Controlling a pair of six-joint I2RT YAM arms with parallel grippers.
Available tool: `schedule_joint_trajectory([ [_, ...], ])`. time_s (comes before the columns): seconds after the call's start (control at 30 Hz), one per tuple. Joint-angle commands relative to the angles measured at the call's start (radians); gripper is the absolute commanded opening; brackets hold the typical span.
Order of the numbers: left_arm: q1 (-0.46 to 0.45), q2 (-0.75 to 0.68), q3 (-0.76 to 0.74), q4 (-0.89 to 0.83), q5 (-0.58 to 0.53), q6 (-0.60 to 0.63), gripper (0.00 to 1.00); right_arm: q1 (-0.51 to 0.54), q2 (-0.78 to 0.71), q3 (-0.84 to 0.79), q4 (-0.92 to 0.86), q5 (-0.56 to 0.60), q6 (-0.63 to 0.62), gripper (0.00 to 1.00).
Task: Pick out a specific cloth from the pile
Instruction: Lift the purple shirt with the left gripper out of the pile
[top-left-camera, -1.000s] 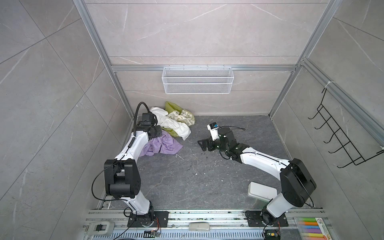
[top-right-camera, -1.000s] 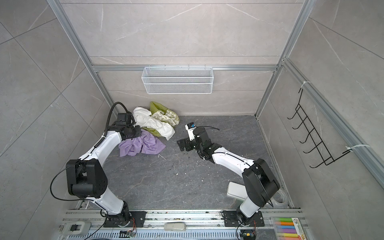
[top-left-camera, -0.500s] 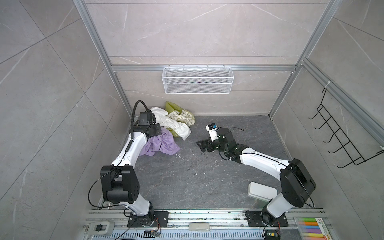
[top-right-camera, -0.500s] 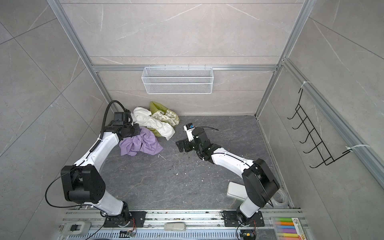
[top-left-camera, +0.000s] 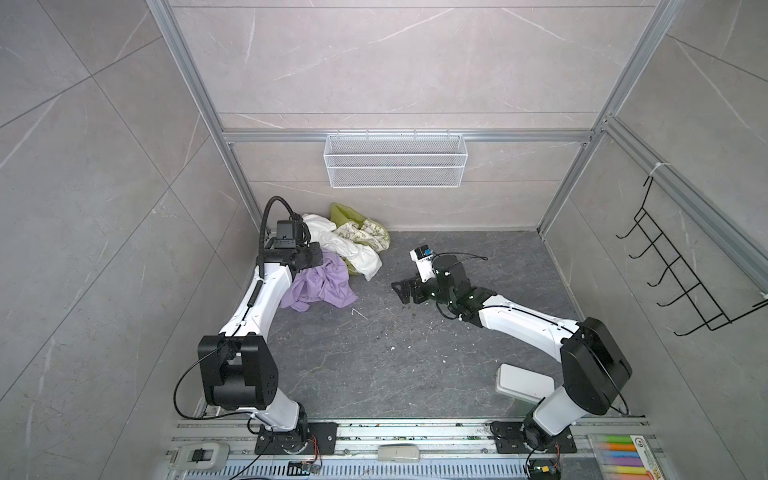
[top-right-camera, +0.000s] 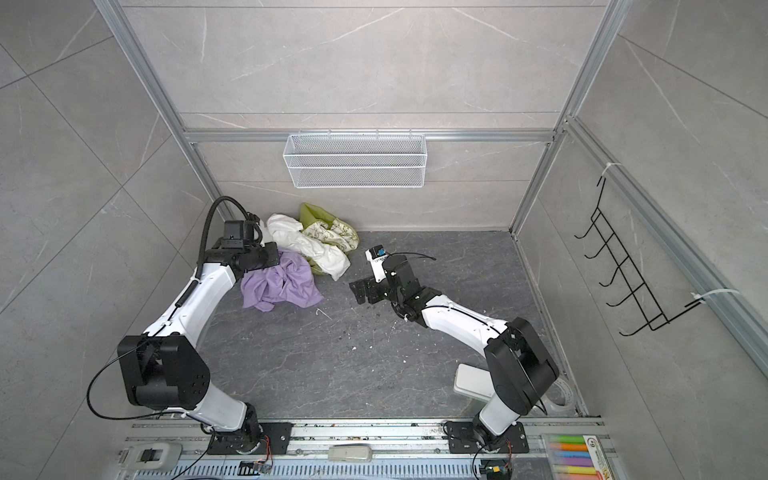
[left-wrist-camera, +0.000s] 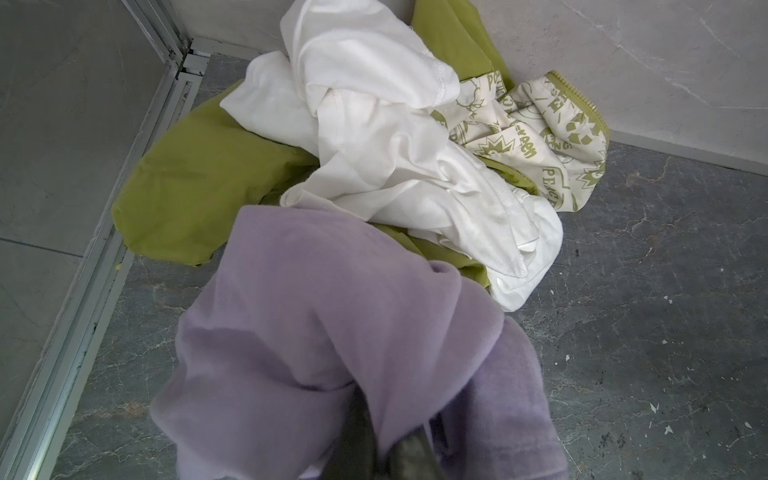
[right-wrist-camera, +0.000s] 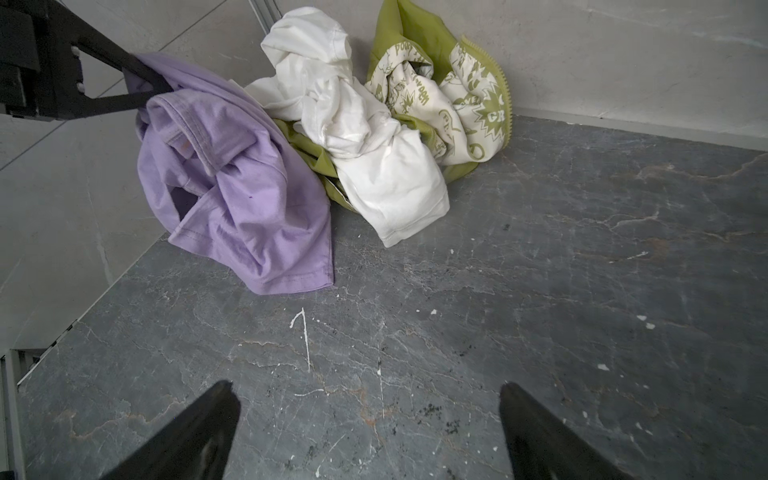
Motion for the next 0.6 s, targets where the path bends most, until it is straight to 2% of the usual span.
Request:
schedule_joint_trajectory([
  [0.0, 0.001, -0.077, 0.057, 0.048, 0.033, -0.010, 0.00, 0.011, -0.028, 0.037, -0.017, 0.000, -0.018, 1.00],
  [0.57, 0.002, -0.167, 0.060, 0.056, 0.119, -0.021, 0.00, 0.050, -0.050, 0.055, -0.018, -0.019, -0.032, 1.00],
])
